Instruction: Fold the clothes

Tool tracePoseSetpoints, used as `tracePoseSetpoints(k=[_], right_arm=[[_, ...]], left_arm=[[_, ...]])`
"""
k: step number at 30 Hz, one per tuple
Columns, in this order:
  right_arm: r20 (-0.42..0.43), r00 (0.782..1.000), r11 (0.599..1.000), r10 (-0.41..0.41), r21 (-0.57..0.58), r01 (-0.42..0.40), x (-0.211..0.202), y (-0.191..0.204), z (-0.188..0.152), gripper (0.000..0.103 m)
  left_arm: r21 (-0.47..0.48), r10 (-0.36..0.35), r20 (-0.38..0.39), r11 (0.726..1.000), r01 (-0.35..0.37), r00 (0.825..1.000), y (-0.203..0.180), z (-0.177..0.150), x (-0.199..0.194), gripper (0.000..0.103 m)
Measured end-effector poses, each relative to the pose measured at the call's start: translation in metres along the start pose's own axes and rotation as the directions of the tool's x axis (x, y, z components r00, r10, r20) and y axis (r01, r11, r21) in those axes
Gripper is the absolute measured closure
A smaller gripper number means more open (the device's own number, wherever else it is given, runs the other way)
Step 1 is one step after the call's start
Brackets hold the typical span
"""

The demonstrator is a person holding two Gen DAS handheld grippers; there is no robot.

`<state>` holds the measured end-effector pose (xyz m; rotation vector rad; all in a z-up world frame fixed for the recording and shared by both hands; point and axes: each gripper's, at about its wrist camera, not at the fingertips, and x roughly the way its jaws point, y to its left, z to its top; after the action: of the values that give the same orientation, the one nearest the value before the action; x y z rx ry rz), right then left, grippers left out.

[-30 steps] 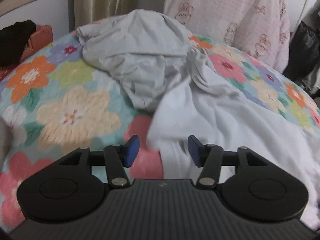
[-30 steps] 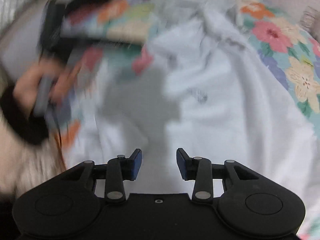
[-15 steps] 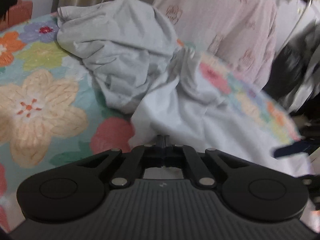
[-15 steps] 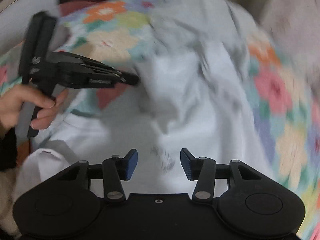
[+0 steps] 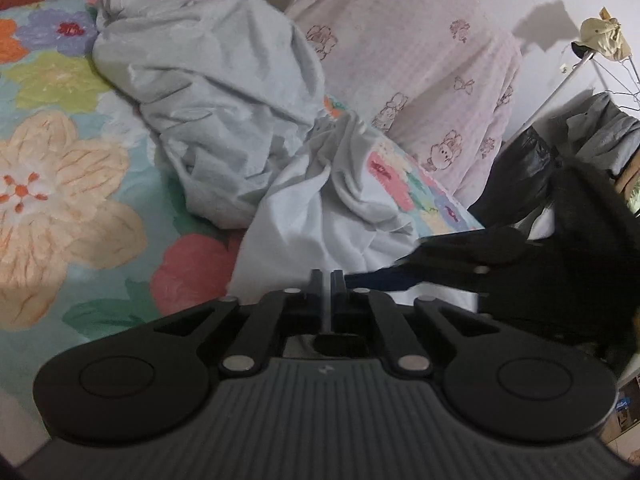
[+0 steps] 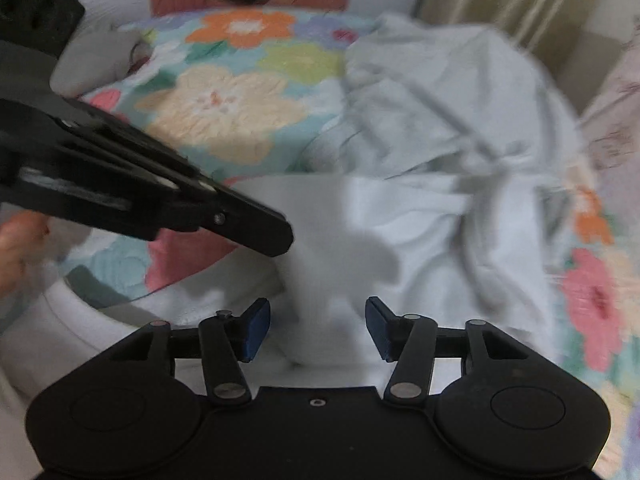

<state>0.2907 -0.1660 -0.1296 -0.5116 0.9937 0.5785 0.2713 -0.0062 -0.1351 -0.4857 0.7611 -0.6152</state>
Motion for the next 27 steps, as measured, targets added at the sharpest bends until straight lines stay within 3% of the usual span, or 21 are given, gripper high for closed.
tracePoseSetpoints(k=[1, 3, 5, 9, 13, 16, 21, 24, 26, 27], right_arm=[[-0.005, 1.000, 1.000, 0.012, 0.014, -0.012, 0.004, -0.005, 0.000, 0.078], [0.013, 0.999, 0.995, 0.044, 0.090, -0.045, 0.000, -0.022, -0.001, 0.096], [0.055, 0.997, 0.975, 0.046, 0.217, -0.057, -0.018, -0.048, -0.004, 0.097], [0.131, 0.991, 0.920, -0.029, 0.391, -0.025, -0.067, -0.104, -0.015, 0.097], [0.083, 0.972, 0.882, -0.218, 0.443, 0.159, -0.097, -0.153, -0.023, 0.097], [0.026, 0.919, 0.811, -0.394, 0.481, 0.334, -0.114, -0.199, -0.026, 0.098], [-0.032, 0.773, 0.628, -0.633, 0.564, 0.537, -0.141, -0.274, -0.028, 0.097], [-0.046, 0.736, 0.558, -0.675, 0.620, 0.551, -0.143, -0.300, -0.030, 0.095], [-0.093, 0.741, 0.515, -0.665, 0.662, 0.545, -0.135, -0.310, -0.034, 0.081], [-0.119, 0.748, 0.493, -0.653, 0.683, 0.539, -0.131, -0.314, -0.036, 0.063]], left_arm=[[0.000, 0.006, 0.005, 1.000, -0.006, 1.000, 0.003, -0.001, -0.001, 0.100], [-0.005, 0.029, -0.003, 1.000, -0.029, 1.000, 0.008, -0.001, -0.002, 0.100], [-0.015, 0.039, -0.005, 0.999, -0.040, 0.999, 0.011, 0.002, -0.004, 0.100], [-0.028, 0.045, -0.006, 0.999, -0.045, 0.999, 0.013, 0.007, -0.006, 0.094], [-0.016, 0.066, -0.035, 0.998, -0.067, 0.997, 0.012, 0.005, 0.000, 0.079], [-0.019, 0.078, -0.055, 0.997, -0.079, 0.995, 0.014, 0.004, 0.006, 0.075], [-0.013, 0.090, -0.065, 0.996, -0.091, 0.994, 0.018, 0.005, 0.014, 0.067], [0.009, 0.096, -0.072, 0.995, -0.096, 0.993, 0.019, 0.009, 0.024, 0.058], [0.014, 0.107, -0.085, 0.994, -0.106, 0.991, 0.019, 0.018, 0.035, 0.055], [0.017, 0.112, -0.092, 0.994, -0.111, 0.989, 0.020, 0.022, 0.041, 0.055]])
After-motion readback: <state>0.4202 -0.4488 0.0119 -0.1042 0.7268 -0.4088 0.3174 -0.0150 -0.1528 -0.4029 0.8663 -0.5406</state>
